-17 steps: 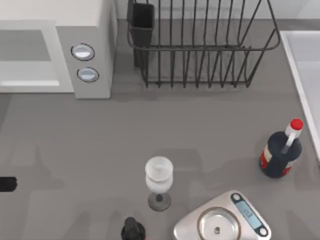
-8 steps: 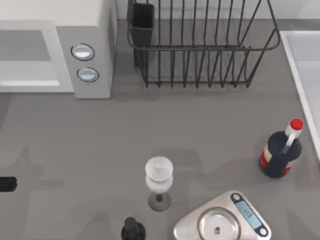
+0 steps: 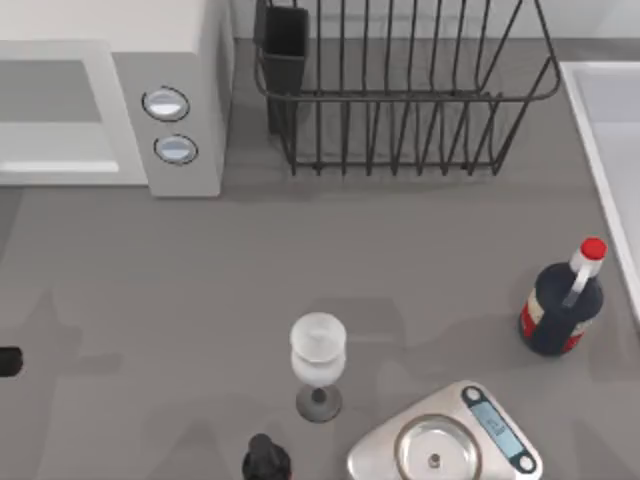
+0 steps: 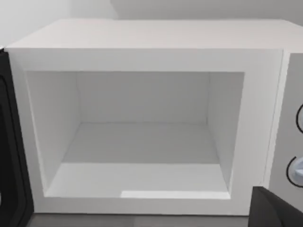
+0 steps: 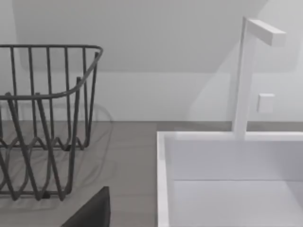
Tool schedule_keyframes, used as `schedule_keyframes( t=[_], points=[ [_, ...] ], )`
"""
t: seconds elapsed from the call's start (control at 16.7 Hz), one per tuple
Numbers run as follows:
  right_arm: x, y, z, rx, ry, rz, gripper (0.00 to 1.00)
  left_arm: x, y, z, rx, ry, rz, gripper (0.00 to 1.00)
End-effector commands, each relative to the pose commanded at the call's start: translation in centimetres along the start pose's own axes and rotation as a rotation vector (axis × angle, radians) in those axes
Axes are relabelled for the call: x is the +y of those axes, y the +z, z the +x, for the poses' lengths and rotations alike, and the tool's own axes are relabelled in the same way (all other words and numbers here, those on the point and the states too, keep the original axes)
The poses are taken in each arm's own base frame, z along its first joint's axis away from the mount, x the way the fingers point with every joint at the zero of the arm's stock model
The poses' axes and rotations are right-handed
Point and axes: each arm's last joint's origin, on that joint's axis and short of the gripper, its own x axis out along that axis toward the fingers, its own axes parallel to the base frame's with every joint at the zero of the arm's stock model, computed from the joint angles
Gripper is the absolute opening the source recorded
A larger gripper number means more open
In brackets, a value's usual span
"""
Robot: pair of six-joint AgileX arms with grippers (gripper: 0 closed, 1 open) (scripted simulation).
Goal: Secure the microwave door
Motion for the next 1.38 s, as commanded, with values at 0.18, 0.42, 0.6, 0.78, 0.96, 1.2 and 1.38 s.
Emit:
schedule_keyframes(
  t=[0.18,0.42,0.6,0.78,0.96,1.2,1.38],
  points=[
    [0.0,0.0,0.0,0.0,0.0,0.0,1.0,0.9,0.8,0.2,0.0,0.0,0.0,0.0],
    [0.0,0.0,0.0,0.0,0.0,0.0,1.0,1.3,1.2,0.3,0.0,0.0,0.0,0.0],
    [0.0,0.0,0.0,0.0,0.0,0.0,1.0,1.3,1.1,0.3,0.002,0.0,0.0,0.0],
    [0.0,0.0,0.0,0.0,0.0,0.0,1.0,0.8,1.8,0.6,0.002,0.0,0.0,0.0],
    [0.0,0.0,0.0,0.0,0.0,0.0,1.0,-0.2,2.9,0.9,0.002,0.0,0.0,0.0],
    [0.0,0.0,0.0,0.0,0.0,0.0,1.0,-1.1,3.6,1.1,0.002,0.0,0.0,0.0],
    [0.0,0.0,0.0,0.0,0.0,0.0,1.0,-1.1,3.6,1.1,0.002,0.0,0.0,0.0]
  ],
)
